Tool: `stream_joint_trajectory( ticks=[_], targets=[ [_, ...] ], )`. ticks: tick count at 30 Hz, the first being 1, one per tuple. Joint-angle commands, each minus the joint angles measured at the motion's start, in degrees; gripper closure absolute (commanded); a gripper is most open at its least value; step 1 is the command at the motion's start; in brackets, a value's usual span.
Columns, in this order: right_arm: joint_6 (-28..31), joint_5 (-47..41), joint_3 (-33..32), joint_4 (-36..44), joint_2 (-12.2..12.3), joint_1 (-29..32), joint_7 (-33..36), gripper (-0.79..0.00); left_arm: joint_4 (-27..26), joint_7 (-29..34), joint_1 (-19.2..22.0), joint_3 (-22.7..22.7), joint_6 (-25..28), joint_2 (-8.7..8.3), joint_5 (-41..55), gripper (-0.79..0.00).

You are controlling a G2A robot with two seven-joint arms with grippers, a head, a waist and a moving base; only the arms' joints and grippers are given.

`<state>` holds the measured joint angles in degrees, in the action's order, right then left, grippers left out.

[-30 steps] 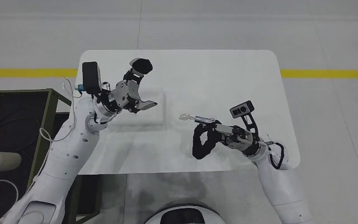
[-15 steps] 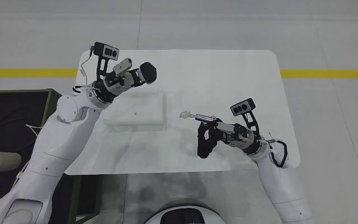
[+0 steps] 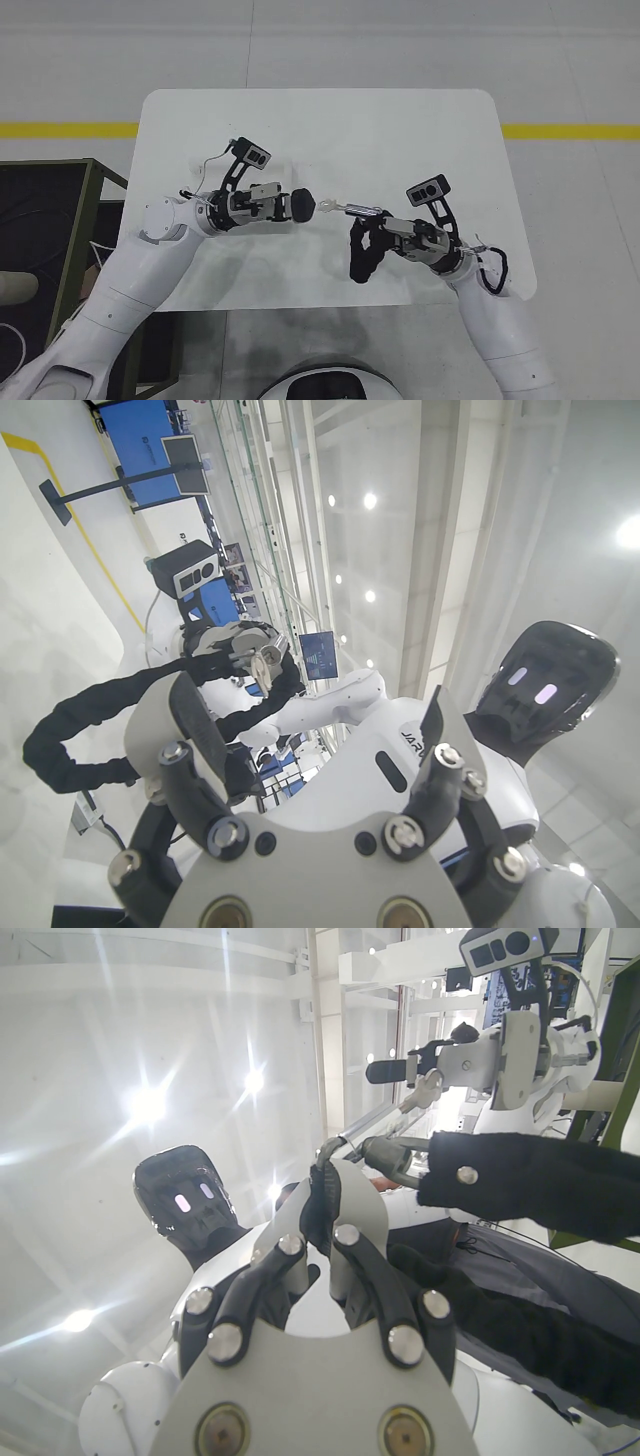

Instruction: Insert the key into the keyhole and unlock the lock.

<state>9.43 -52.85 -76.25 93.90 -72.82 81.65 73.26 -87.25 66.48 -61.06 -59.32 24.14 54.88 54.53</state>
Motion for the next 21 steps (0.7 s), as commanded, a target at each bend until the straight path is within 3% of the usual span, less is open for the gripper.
stream_joint_trajectory(
  ticks=[1,3,6,12,14,21],
  targets=[
    [-0.15,0.07,0.16,0.12,0.0,0.02,0.01,0.0,0.12,-0.16,0.08,0.13,-0.43,0.4,0.16,-0.388],
    [-0.42,0.34,0.32,0.1,0.02,-0.01,0.1,0.0,0.18,-0.21,0.08,0.25,-0.88,0.8,0.36,-0.369],
    [-0.67,0.7,0.65,-0.1,0.04,-0.07,0.24,0.0,0.16,0.15,0.08,0.63,-1.5,1.32,-0.97,-0.206],
    [-0.61,1.32,1.39,-0.51,0.0,-0.27,-0.01,0.0,0.19,1.47,-0.28,0.71,-2.09,2.14,-3.59,-0.163],
    [-0.56,1.39,1.47,-0.57,0.0,-0.35,-0.08,0.0,0.1,1.83,-0.52,0.4,-2.51,2.36,-3.42,0.0],
    [-0.35,1.35,1.51,-1.04,0.0,-0.54,-0.62,0.0,-0.59,2.28,-1.04,-1.6,-0.31,2.92,-6.47,0.0]
  ],
)
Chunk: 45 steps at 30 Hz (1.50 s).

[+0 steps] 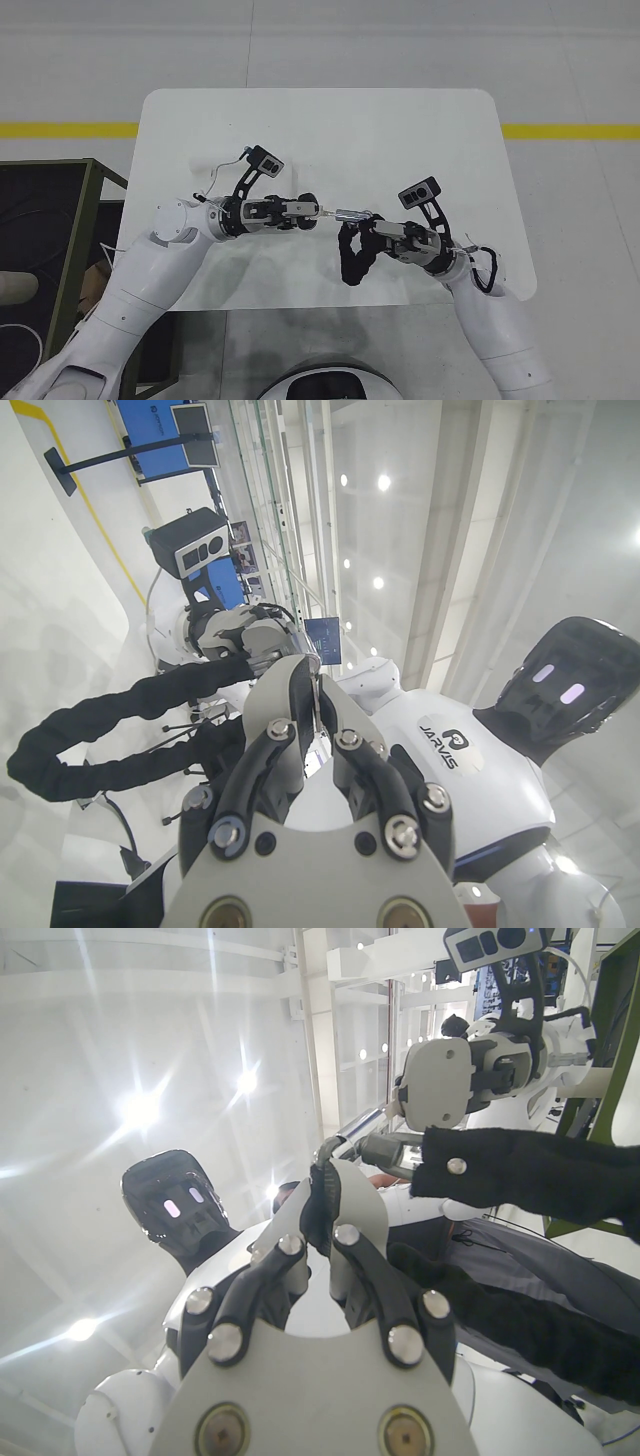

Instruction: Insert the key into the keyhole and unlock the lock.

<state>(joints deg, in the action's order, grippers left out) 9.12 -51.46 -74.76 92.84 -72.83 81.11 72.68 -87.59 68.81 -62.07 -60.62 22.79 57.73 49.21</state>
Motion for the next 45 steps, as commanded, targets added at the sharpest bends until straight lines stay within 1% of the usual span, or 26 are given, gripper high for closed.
stream_joint_trajectory(
  ticks=[1,7,16,17,19,22,24,25,26,28,30,31,35,36,37,40,42,43,45],
  targets=[
    [-0.05,-0.04,0.02,0.03,0.0,-0.01,-0.06,0.0,-0.5,-0.21,-0.18,-0.5,1.89,0.16,-1.99,0.0],
    [-0.03,-0.06,-0.26,0.1,0.06,-0.13,-0.37,0.0,-2.27,-1.99,-0.49,-1.9,8.96,0.7,-9.8,0.0],
    [0.18,0.34,-0.64,0.2,0.19,-0.04,-0.4,0.0,-4.48,-6.89,-1.24,-3.48,18.29,1.58,-20.03,0.0],
    [0.2,0.32,-0.66,0.2,0.2,-0.01,-0.37,0.0,-4.87,-7.3,-1.03,-3.77,19.98,1.65,-22.02,0.0],
    [0.25,0.25,-0.79,0.19,0.23,0.01,-0.35,0.0,-5.27,-9.3,-1.27,-3.78,21.98,1.87,-24.52,0.0],
    [0.32,0.14,-1.02,0.13,0.28,0.14,-0.4,0.0,-6.88,-15.1,-0.91,-4.73,27.78,1.92,-35.15,0.0],
    [0.4,0.08,-1.19,0.11,0.31,0.24,-0.65,0.0,-6.63,-19.46,-1.64,-4.46,32.14,2.12,-40.12,0.0],
    [0.41,0.04,-1.28,0.04,0.33,0.31,-0.73,0.0,-6.78,-21.54,-1.37,-4.87,34.22,2.19,-43.7,0.0],
    [0.46,0.05,-1.37,0.03,0.35,0.35,-0.81,0.0,-6.56,-23.11,-1.57,-5.01,35.21,2.32,-46.44,0.0],
    [0.53,0.01,-1.48,-0.03,0.37,0.46,-0.89,0.0,-7.9,-25.54,-1.33,-5.81,35.21,2.66,-51.42,0.0],
    [0.7,-0.04,-1.65,0.0,0.4,0.56,-1.16,0.0,-8.98,-29.31,-1.66,-6.66,35.21,3.05,-56.82,0.0],
    [0.67,-0.2,-1.7,0.03,0.41,0.64,-1.22,0.0,-10.22,-31.42,-1.57,-7.36,35.21,3.22,-60.84,0.0],
    [0.67,-0.22,-1.71,-0.12,0.44,0.65,-1.4,0.0,-11.45,-42.12,-2.78,-7.8,35.21,3.83,-72.82,0.0],
    [0.69,-0.24,-1.61,-0.14,0.43,0.64,-1.48,0.0,-11.33,-44.77,-2.96,-7.67,35.21,3.91,-75.18,-0.274],
    [0.69,-0.19,-1.47,-0.17,0.42,0.6,-1.51,0.0,-11.01,-47.34,-3.09,-7.52,35.21,3.97,-77.13,-0.785],
    [2.18,2.64,-1.81,-0.49,0.52,-0.12,-2.64,0.0,-9.57,-54.84,-3.27,-7.63,35.21,4.05,-80.61,-0.785],
    [2.95,5.58,-2.47,-0.05,0.66,-1.4,-3.83,0.0,-6.63,-60.03,-3.68,-9.16,35.21,4.16,-80.15,-0.785],
    [2.97,7.87,-3.03,0.32,0.82,-2.29,-4.53,0.0,-4.94,-62.88,-4.08,-10.22,33.95,4.33,-78.61,-0.785],
    [1.98,13.5,-4.1,0.98,1.22,-4.62,-5.41,0.0,-3.53,-66.92,-5.32,-11.25,29.63,4.72,-72.91,-0.785]
  ],
)
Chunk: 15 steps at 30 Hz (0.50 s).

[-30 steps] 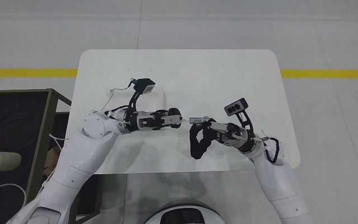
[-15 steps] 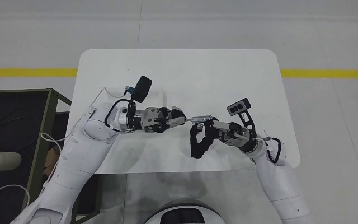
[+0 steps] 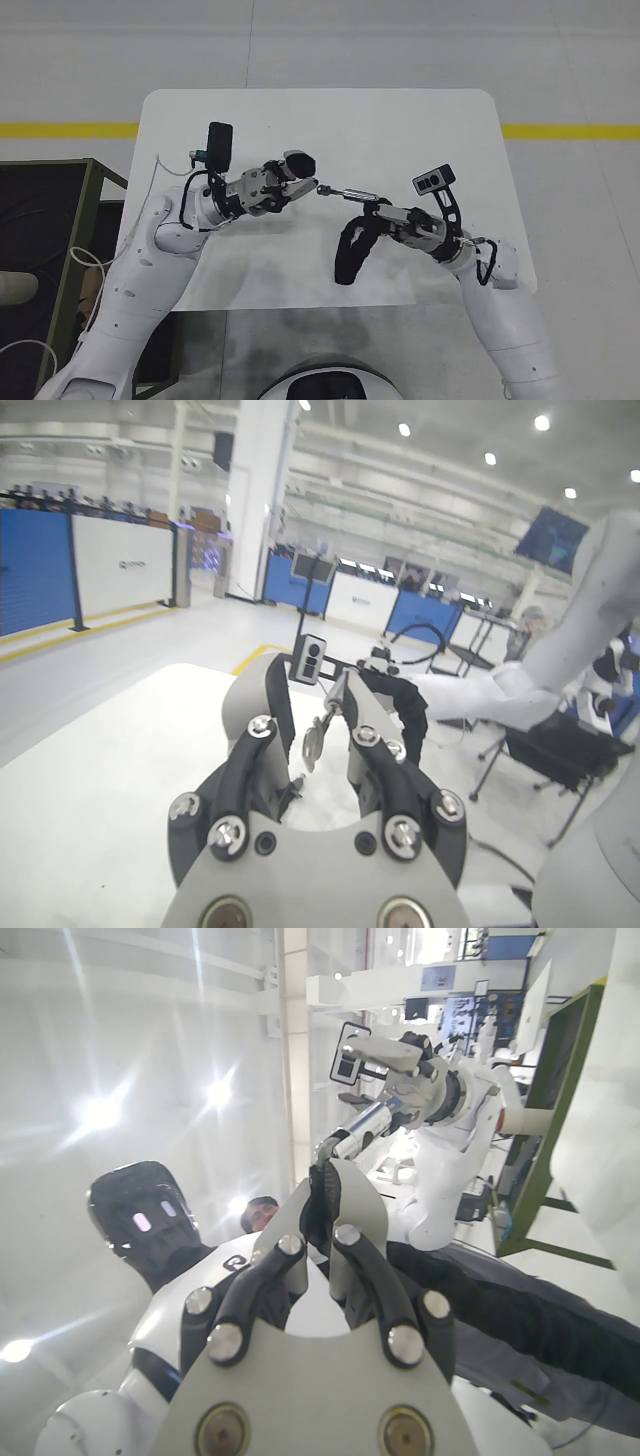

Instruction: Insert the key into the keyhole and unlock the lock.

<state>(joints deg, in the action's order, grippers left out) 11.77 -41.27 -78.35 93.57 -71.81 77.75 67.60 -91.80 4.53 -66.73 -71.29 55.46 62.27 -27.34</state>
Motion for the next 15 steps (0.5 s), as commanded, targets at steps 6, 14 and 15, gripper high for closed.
stream_joint_trajectory(
  ticks=[6,14,15],
  targets=[
    [-5.21,18.82,-1.67,-0.2,1.29,-10.69,-1.3,0.0,0.56,-6.87,-2.79,-2.6,-10.04,0.57,14.86,-0.785],
    [-6.35,32.1,-0.62,-2.93,2.25,-23.77,-1.25,0.0,0.56,-6.87,-2.79,-2.6,-10.04,0.57,14.86,-0.785],
    [-6.05,33.25,-0.51,-3.48,2.34,-25.44,-1.44,0.0,0.56,-6.87,-2.79,-2.6,-10.04,0.57,14.86,-0.785]
  ],
)
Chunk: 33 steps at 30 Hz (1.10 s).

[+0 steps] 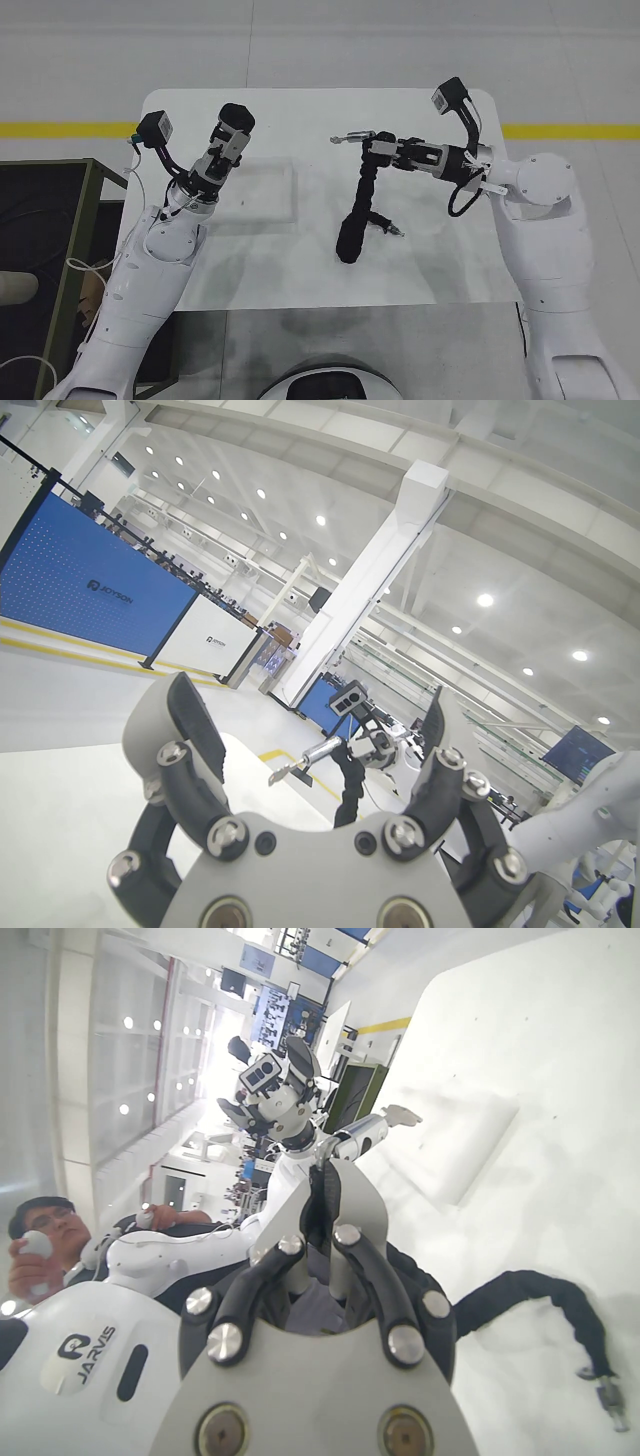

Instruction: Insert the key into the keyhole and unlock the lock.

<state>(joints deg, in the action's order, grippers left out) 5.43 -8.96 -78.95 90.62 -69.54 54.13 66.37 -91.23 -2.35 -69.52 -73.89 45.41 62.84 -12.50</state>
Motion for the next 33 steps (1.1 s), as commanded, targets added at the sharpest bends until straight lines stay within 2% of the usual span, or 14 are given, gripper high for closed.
stream_joint_trajectory(
  ticks=[1,3,6,13,16,17,18,19,25,33],
  targets=[
    [0.6,1.77,0.22,-1.17,0.15,-3.4,-0.49,0.0,0.0,0.0,0.0,0.0,0.0,0.0,0.03,-0.785],
    [2.61,5.67,0.26,-1.91,0.41,-6.23,-2.36,0.0,0.0,0.0,0.0,0.0,0.0,0.0,0.03,-0.785],
    [4.21,6.74,1.43,-3.33,0.53,-7.97,-3.78,0.0,0.0,0.0,0.0,0.0,0.0,0.0,0.03,-0.785],
    [-2.22,10.77,7.35,-7.96,0.93,-4.7,1.76,0.0,0.0,0.0,0.0,0.0,0.0,0.0,0.03,-0.785],
    [-4.82,12.11,8.2,-9.47,1.13,-2.64,2.13,0.0,0.0,0.0,0.0,0.0,0.0,0.0,0.03,-0.785],
    [-5.62,12.71,8.32,-9.84,1.2,-1.95,1.79,-0.126,0.0,0.0,0.0,0.0,0.0,0.0,0.03,-0.785],
    [-5.98,13.44,8.48,-9.79,1.28,-1.46,1.68,-0.372,0.0,0.0,0.0,0.0,0.0,0.0,0.03,-0.785],
    [-6.23,14.58,8.63,-9.7,1.39,-1.04,1.7,-0.785,0.0,0.0,0.0,0.0,0.0,0.0,0.03,-0.785],
    [-6.76,16.03,6.18,-7.79,2.11,-0.2,0.59,-0.785,0.0,0.0,0.0,0.0,0.0,0.0,0.03,-0.785],
    [2.35,11.92,-1.0,3.18,3.23,3.18,-6.45,-0.785,0.0,0.0,0.0,0.0,0.0,0.0,0.03,-0.785]
  ],
)
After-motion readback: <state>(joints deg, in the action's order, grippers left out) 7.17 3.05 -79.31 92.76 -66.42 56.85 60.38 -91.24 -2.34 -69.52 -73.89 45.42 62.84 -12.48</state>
